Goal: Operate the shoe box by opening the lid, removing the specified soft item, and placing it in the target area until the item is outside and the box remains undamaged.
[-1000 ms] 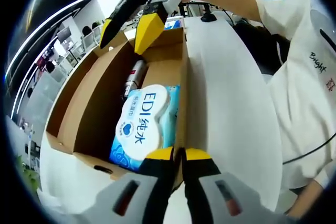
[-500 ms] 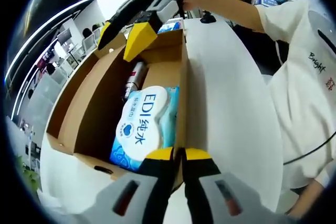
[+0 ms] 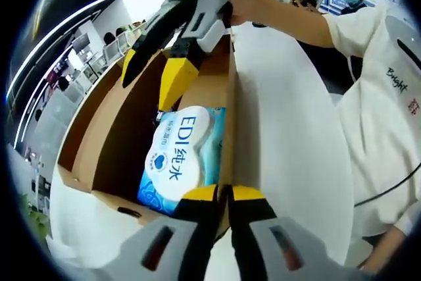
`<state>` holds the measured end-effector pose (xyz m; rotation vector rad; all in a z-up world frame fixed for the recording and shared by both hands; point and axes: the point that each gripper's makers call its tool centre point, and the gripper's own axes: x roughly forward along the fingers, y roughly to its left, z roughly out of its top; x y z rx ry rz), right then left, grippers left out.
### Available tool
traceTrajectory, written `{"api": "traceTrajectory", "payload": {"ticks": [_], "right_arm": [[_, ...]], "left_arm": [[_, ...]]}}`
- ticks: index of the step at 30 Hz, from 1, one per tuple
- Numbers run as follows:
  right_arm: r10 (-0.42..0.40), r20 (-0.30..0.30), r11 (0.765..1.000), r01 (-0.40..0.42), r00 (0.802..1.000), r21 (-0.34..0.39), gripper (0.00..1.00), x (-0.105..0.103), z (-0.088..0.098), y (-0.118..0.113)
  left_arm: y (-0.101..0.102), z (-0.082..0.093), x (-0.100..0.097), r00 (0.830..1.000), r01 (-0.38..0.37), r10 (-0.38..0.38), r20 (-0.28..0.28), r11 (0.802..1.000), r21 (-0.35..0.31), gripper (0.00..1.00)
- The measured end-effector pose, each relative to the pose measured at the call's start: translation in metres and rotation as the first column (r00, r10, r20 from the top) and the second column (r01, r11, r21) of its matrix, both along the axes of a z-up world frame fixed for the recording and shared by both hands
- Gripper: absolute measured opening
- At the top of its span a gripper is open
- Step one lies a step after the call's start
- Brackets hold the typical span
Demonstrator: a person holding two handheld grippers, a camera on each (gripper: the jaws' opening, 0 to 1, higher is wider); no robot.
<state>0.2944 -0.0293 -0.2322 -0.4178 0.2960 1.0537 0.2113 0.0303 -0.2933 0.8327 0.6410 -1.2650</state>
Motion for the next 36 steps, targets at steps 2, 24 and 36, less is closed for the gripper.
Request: {"api": "traceTrajectory", "payload": {"ticks": [2, 24, 36], "right_arm": [[-0.003, -0.002, 1.0, 0.003, 1.0, 0.014, 0.5, -0.002, 0.001, -0.002], [-0.139, 0.062, 0.99, 0.137, 0.988, 0.032, 0.48, -0.017, 0.029, -0.063], [-0.206, 0.088, 0.978, 0.202, 0.975, 0.049, 0.49, -0.007, 0.03, -0.071]], "left_arm": [[0.0, 0.0, 0.0, 1.0, 0.001, -0.001, 0.001, 1.0, 0.0, 0.06], [0.0, 0.0, 0.0, 1.0, -0.006, 0.006, 0.004, 1.0, 0.002, 0.06], [-0.001, 0.0, -0.001, 1.0, 0.023, -0.023, 0.004, 1.0, -0.01, 0.05]]}}
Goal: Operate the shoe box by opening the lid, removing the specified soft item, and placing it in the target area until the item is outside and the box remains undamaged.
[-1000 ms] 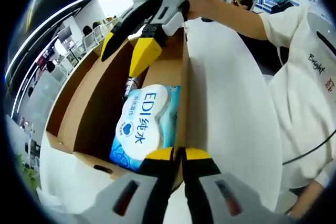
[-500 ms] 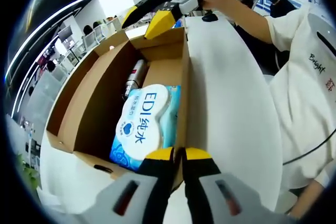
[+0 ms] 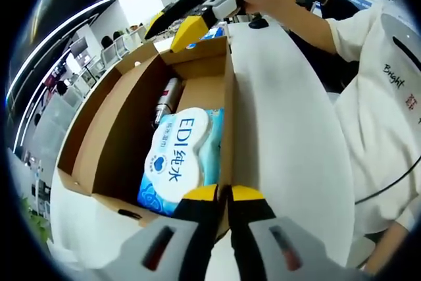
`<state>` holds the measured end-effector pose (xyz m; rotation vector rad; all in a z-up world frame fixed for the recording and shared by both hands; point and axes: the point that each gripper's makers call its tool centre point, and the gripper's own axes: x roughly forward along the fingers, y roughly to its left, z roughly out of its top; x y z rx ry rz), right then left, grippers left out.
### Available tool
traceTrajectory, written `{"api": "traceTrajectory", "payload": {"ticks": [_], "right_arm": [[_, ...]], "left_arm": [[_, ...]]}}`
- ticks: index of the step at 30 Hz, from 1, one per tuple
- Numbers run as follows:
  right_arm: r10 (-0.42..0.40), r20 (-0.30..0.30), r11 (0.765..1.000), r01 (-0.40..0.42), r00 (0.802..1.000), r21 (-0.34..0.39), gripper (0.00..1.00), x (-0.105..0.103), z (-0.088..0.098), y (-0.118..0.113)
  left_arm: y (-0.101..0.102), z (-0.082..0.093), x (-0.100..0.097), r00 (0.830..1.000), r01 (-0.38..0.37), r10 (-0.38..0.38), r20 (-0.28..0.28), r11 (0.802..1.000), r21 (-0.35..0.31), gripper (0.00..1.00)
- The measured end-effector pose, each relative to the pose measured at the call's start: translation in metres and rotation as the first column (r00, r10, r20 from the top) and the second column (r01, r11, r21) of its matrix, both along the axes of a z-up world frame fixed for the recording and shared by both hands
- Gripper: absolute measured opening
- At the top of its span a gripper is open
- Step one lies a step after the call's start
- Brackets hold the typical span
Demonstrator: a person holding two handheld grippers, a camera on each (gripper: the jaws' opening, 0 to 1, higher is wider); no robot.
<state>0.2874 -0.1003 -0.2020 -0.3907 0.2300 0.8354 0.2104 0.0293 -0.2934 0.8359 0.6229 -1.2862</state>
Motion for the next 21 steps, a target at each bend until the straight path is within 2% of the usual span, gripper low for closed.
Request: {"api": "traceTrajectory", "payload": {"ticks": [4, 11, 13, 21], "right_arm": [[0.016, 0.027, 1.0, -0.016, 1.0, 0.003, 0.49, 0.0, 0.003, 0.011], [0.034, 0.008, 0.998, -0.034, 0.999, 0.047, 0.48, -0.002, 0.003, 0.018], [0.085, -0.023, 0.992, -0.083, 0.996, 0.091, 0.47, -0.007, 0.003, 0.027], [0.11, -0.066, 0.993, -0.107, 0.992, 0.059, 0.47, -0.006, -0.007, 0.026]], "left_arm": [[0.0, 0.0, 0.0, 1.0, 0.001, -0.001, 0.012, 1.0, -0.001, 0.05], [0.0, 0.0, 0.0, 1.0, 0.0, 0.0, 0.007, 1.0, 0.003, 0.05], [0.0, 0.0, 0.0, 1.0, -0.001, 0.001, 0.004, 1.0, 0.007, 0.05], [0.0, 0.0, -0.001, 1.0, -0.004, 0.004, 0.009, 1.0, 0.002, 0.05]]}}
